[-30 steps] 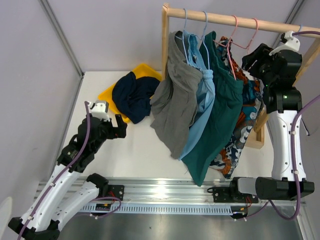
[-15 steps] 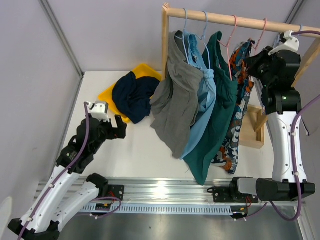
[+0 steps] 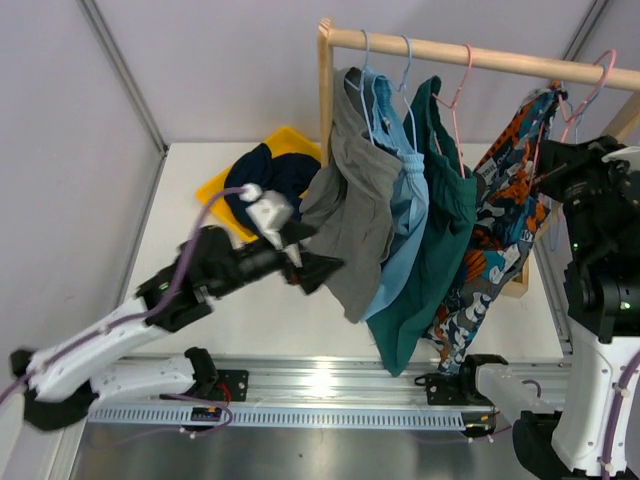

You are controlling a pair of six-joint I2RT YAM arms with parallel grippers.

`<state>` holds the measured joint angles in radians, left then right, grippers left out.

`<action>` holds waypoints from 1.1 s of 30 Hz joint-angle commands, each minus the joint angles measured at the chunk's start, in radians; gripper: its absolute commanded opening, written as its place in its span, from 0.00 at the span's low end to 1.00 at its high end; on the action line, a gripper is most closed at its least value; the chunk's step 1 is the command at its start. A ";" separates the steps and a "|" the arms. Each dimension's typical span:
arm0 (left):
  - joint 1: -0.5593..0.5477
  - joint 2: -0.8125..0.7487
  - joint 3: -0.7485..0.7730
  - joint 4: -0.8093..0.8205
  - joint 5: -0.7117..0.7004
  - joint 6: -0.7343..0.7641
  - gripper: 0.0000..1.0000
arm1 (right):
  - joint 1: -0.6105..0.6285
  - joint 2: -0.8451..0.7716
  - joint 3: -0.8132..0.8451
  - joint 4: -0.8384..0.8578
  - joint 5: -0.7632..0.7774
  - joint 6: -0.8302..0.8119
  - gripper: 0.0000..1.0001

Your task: Remove the shorts from the hanger

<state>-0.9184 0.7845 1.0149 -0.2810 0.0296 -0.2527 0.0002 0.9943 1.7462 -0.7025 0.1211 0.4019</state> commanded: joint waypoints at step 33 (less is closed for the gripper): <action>-0.510 0.954 0.600 0.470 -0.105 0.087 0.26 | -0.003 -0.089 0.050 -0.149 -0.182 0.137 0.00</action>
<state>-1.4281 1.7367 1.5814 0.1257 -0.0441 -0.1844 -0.0002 0.9112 1.7565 -0.8803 -0.0338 0.5175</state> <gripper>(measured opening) 0.477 0.046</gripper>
